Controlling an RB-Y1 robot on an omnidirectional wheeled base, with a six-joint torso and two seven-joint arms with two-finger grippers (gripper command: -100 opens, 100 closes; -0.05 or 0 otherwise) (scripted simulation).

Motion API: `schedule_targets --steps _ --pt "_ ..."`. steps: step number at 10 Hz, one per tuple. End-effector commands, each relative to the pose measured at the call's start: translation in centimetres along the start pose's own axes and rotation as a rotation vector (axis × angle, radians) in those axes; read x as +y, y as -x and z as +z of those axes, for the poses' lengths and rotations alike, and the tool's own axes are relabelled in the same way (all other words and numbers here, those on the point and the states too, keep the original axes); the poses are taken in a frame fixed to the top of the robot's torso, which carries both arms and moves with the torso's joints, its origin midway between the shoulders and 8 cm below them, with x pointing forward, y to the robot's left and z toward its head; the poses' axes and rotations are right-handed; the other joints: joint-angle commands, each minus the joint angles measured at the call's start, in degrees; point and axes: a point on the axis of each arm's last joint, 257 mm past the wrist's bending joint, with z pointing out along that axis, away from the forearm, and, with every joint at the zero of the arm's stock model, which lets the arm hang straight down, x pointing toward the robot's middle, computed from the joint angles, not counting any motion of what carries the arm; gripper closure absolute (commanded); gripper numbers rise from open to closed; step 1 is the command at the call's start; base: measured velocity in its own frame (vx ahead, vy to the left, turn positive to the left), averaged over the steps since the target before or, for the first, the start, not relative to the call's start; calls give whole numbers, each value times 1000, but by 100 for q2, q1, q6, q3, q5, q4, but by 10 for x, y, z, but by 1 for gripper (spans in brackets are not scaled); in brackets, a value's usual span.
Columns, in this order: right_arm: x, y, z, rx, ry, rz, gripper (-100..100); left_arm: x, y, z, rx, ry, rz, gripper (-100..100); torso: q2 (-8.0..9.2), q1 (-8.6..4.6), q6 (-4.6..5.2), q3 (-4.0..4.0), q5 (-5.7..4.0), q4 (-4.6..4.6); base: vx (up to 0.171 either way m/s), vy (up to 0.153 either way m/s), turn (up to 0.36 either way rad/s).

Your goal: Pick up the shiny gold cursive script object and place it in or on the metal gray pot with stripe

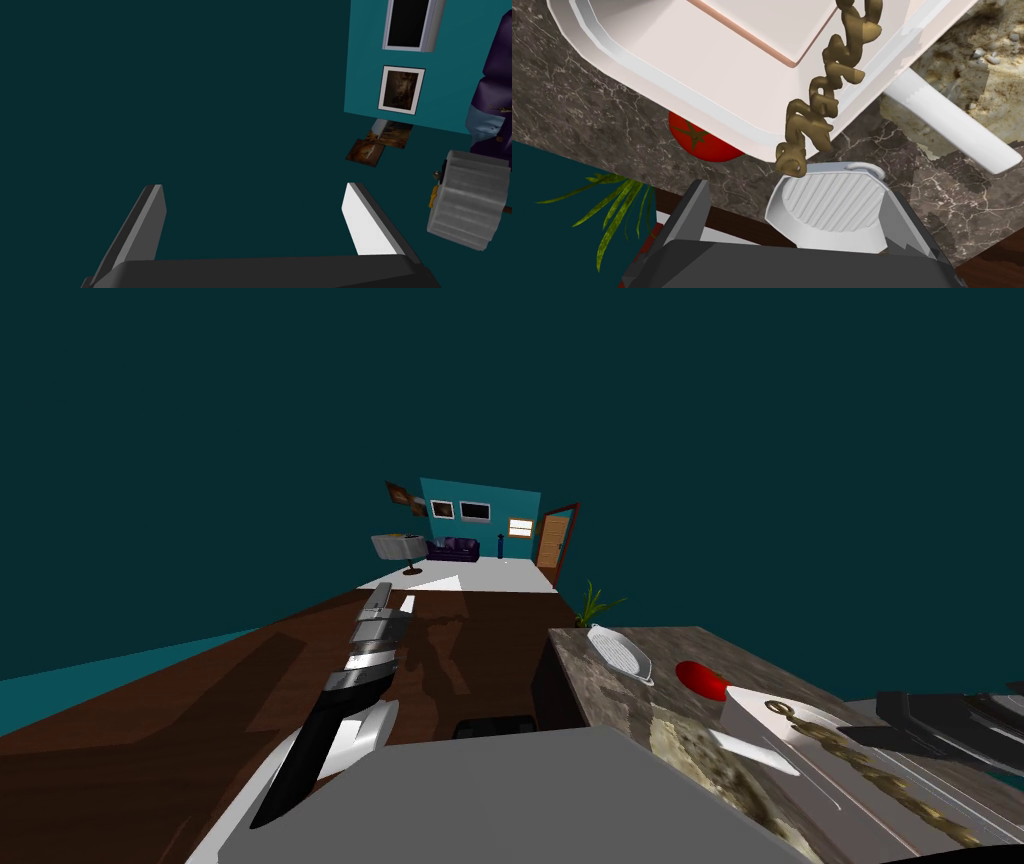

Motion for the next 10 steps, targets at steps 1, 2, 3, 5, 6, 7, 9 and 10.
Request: schedule_targets --steps 1,2,3,5,6,7,9,10 --pt "-2 16 -6 -14 -4 -34 -100 0 0 0 0 0 0 0 0 0 0 0 0 0 -1 -12 -27" --pt "3 14 -19 -3 11 -15 -100 0 0 0 0 0 0 0 0 1 -2 0 -1 -1 -2 -17 -33" --pt "3 14 -19 -3 11 -15 -100 0 0 0 0 0 0 0 1 -3 0 0 -2 0 -3 -14 -40" --pt "2 14 -17 -3 10 -15 0 0 0 0 0 0 0 0 2 -1 -1 1 -3 0 -1 -3 -4" --pt "2 14 -17 -3 9 -15 0 0 0 0 0 0 0 0 1 0 -1 1 -3 0 0 0 0" --pt "2 14 -17 -3 9 -15 0 0 0 0 0 0 0 0 1 0 -1 1 -3 0 0 0 0" --pt "2 14 -17 -3 9 -15 0 0 0 0 0 0 0 0 1 1 -1 1 -3 0 0 0 0" --pt "2 14 -17 -3 9 -15 0 0 0 0 0 0 0 0 1 1 -1 1 -3 0 0 0 0"
